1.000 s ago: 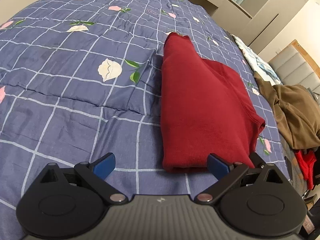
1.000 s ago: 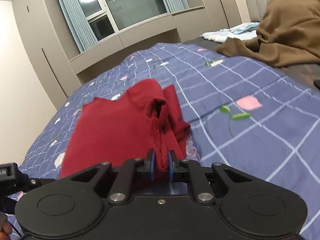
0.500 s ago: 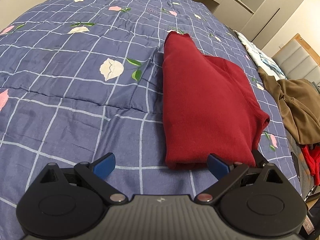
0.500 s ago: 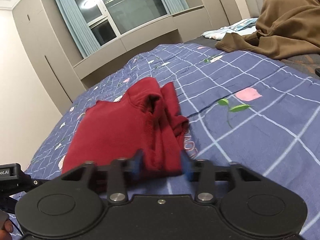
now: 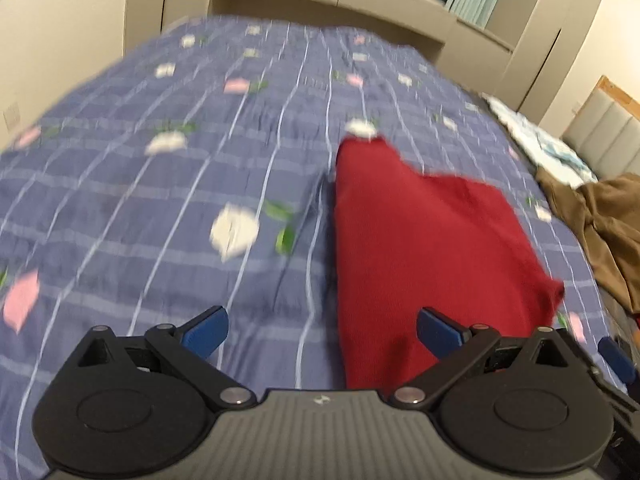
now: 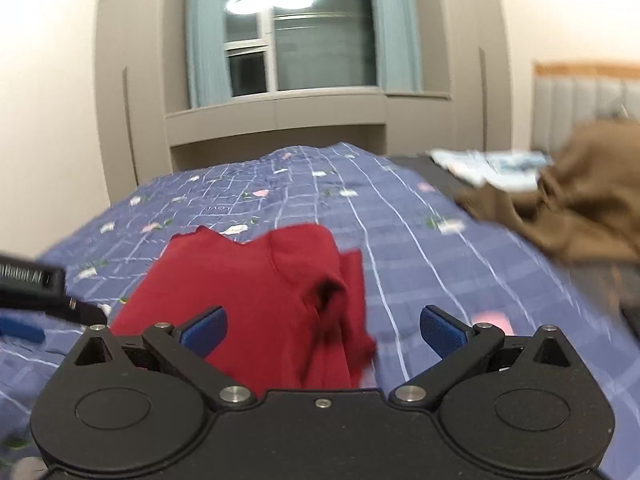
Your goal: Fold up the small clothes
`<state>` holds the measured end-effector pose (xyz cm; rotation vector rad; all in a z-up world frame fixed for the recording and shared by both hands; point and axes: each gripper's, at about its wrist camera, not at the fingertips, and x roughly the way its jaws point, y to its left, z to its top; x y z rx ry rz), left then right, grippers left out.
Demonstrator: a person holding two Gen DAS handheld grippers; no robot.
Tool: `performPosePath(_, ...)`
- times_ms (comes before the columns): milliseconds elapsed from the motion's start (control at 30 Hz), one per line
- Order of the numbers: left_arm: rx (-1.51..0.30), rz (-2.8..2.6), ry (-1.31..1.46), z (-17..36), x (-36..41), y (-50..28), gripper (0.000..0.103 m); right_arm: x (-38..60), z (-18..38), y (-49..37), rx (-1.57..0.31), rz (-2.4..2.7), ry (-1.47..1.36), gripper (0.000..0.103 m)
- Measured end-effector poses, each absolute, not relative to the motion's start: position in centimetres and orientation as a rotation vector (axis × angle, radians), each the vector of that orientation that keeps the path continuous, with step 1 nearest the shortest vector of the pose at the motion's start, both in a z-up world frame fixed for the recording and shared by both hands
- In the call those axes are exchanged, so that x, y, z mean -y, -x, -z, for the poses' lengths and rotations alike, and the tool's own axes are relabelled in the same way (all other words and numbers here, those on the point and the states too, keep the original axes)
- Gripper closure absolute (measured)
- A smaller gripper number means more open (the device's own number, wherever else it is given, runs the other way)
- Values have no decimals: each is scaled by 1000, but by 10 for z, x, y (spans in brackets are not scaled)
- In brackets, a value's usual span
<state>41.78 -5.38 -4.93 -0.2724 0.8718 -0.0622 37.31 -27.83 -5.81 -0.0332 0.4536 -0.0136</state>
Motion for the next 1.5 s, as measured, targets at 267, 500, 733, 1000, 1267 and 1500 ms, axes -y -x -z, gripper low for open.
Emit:
performPosePath(267, -871, 56, 266, 82, 67, -445, 0, 315, 91, -401, -522, 200, 20, 1)
performPosePath(500, -881, 100, 374, 104, 53, -444, 0, 313, 100, -411, -554, 199, 39, 1)
performPosePath(733, -894, 100, 378, 95, 51, -449, 0, 322, 89, -392, -481, 179, -49, 1)
performPosePath(1000, -769, -24, 341, 62, 45, -497, 0, 271, 57, -462, -319, 60, 242, 1)
performPosePath(1267, -812, -121, 308, 90, 60, -570, 0, 286, 110, -546, -454, 213, 356, 1)
performPosePath(1500, -778, -180, 104, 125, 83, -573, 0, 302, 123, -547, -461, 308, 259, 1)
